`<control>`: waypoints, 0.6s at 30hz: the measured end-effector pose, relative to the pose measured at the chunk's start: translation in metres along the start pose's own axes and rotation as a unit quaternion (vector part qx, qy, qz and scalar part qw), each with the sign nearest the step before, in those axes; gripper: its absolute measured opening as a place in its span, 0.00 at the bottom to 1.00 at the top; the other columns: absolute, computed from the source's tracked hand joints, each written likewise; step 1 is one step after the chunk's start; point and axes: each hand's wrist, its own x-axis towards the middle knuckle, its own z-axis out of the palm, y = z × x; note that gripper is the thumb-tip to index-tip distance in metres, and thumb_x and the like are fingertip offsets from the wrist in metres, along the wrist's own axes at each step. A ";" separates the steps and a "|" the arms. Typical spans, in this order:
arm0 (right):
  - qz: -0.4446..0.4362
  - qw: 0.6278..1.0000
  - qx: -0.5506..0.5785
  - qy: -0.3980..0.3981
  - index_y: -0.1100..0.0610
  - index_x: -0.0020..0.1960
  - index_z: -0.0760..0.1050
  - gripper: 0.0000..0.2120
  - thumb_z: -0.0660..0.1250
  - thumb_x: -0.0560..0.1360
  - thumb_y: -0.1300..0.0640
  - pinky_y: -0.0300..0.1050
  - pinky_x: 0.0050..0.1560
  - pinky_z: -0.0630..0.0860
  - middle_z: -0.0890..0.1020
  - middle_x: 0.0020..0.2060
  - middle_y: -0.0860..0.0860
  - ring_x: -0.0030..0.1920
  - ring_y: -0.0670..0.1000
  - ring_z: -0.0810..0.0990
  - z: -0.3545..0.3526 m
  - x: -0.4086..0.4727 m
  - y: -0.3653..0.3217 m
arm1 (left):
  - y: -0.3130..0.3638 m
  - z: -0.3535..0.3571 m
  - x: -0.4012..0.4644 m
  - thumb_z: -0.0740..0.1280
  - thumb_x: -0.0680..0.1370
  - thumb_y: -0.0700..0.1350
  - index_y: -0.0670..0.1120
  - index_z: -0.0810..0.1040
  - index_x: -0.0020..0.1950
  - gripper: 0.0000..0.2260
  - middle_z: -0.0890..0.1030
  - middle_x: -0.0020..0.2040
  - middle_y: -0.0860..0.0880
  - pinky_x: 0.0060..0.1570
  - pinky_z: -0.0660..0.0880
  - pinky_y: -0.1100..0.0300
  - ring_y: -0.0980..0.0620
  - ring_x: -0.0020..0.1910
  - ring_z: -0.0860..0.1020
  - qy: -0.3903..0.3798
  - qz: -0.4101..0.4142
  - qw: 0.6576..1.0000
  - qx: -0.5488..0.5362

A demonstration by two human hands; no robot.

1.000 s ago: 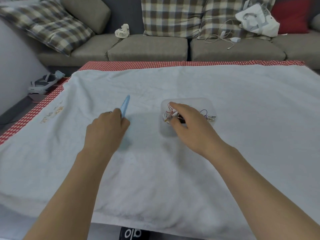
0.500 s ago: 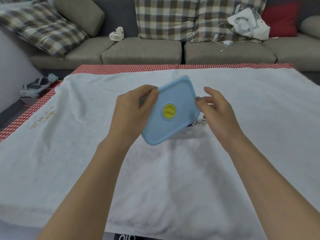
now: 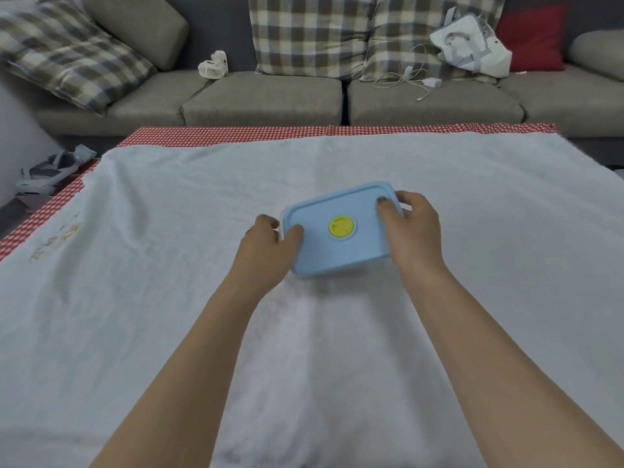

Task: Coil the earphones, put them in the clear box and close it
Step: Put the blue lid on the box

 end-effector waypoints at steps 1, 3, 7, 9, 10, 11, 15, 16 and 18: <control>-0.004 1.000 -0.010 0.006 0.56 0.62 0.74 0.13 0.64 0.79 0.54 0.43 0.43 0.73 0.80 0.47 0.49 0.46 0.50 0.79 0.005 0.000 0.001 | -0.002 0.002 0.001 0.64 0.82 0.52 0.42 0.71 0.67 0.18 0.79 0.57 0.47 0.54 0.74 0.53 0.45 0.59 0.78 0.012 0.010 1.000 0.011; -0.031 0.997 -0.063 0.019 0.56 0.63 0.70 0.13 0.62 0.80 0.55 0.46 0.44 0.72 0.79 0.46 0.51 0.46 0.54 0.79 0.017 -0.002 0.004 | -0.005 0.003 0.004 0.63 0.82 0.48 0.42 0.74 0.61 0.12 0.80 0.57 0.46 0.52 0.74 0.52 0.45 0.56 0.78 0.046 0.032 0.998 0.028; -0.097 0.976 -0.189 0.056 0.57 0.65 0.72 0.15 0.61 0.80 0.54 0.51 0.54 0.72 0.77 0.55 0.56 0.55 0.58 0.76 0.031 0.001 0.012 | -0.011 0.007 0.008 0.61 0.82 0.45 0.43 0.73 0.56 0.07 0.80 0.53 0.45 0.50 0.77 0.45 0.43 0.52 0.79 0.085 0.057 0.994 0.037; -0.098 0.963 -0.242 0.066 0.58 0.66 0.74 0.17 0.61 0.80 0.53 0.51 0.57 0.70 0.74 0.58 0.58 0.59 0.59 0.72 0.032 0.006 0.017 | -0.013 0.009 0.009 0.61 0.83 0.45 0.43 0.73 0.56 0.07 0.80 0.52 0.45 0.49 0.76 0.47 0.43 0.51 0.78 0.094 0.065 0.992 0.048; -0.089 0.961 -0.254 0.060 0.59 0.66 0.74 0.17 0.60 0.80 0.53 0.51 0.58 0.69 0.73 0.59 0.59 0.60 0.59 0.71 0.032 0.008 0.020 | -0.013 0.011 0.009 0.61 0.83 0.46 0.43 0.73 0.56 0.08 0.80 0.52 0.45 0.49 0.75 0.48 0.43 0.51 0.78 0.094 0.068 0.992 0.056; -0.074 0.963 -0.254 0.049 0.59 0.66 0.74 0.17 0.60 0.81 0.54 0.50 0.57 0.69 0.72 0.60 0.59 0.61 0.60 0.70 0.032 0.010 0.023 | -0.014 0.013 0.010 0.61 0.83 0.46 0.42 0.74 0.57 0.09 0.79 0.52 0.45 0.49 0.74 0.49 0.43 0.51 0.77 0.094 0.069 0.991 0.062; -0.026 0.978 -0.205 0.016 0.59 0.64 0.77 0.15 0.58 0.81 0.57 0.45 0.50 0.68 0.73 0.59 0.58 0.58 0.60 0.75 0.031 0.019 0.029 | -0.015 0.017 0.015 0.60 0.84 0.48 0.42 0.74 0.62 0.12 0.79 0.52 0.44 0.46 0.70 0.53 0.44 0.53 0.76 0.098 0.064 0.991 0.068; -0.021 0.981 -0.195 0.015 0.59 0.63 0.77 0.15 0.57 0.81 0.58 0.44 0.49 0.67 0.73 0.58 0.58 0.56 0.59 0.76 0.031 0.020 0.029 | -0.015 0.018 0.016 0.60 0.84 0.48 0.42 0.74 0.62 0.12 0.79 0.52 0.44 0.46 0.70 0.53 0.44 0.53 0.76 0.099 0.061 0.991 0.068; -0.007 0.983 -0.183 0.015 0.58 0.63 0.77 0.15 0.57 0.81 0.58 0.43 0.48 0.66 0.74 0.58 0.57 0.55 0.58 0.76 0.031 0.022 0.030 | -0.016 0.019 0.019 0.59 0.84 0.48 0.42 0.75 0.63 0.12 0.79 0.51 0.43 0.46 0.72 0.52 0.43 0.53 0.76 0.102 0.058 0.991 0.066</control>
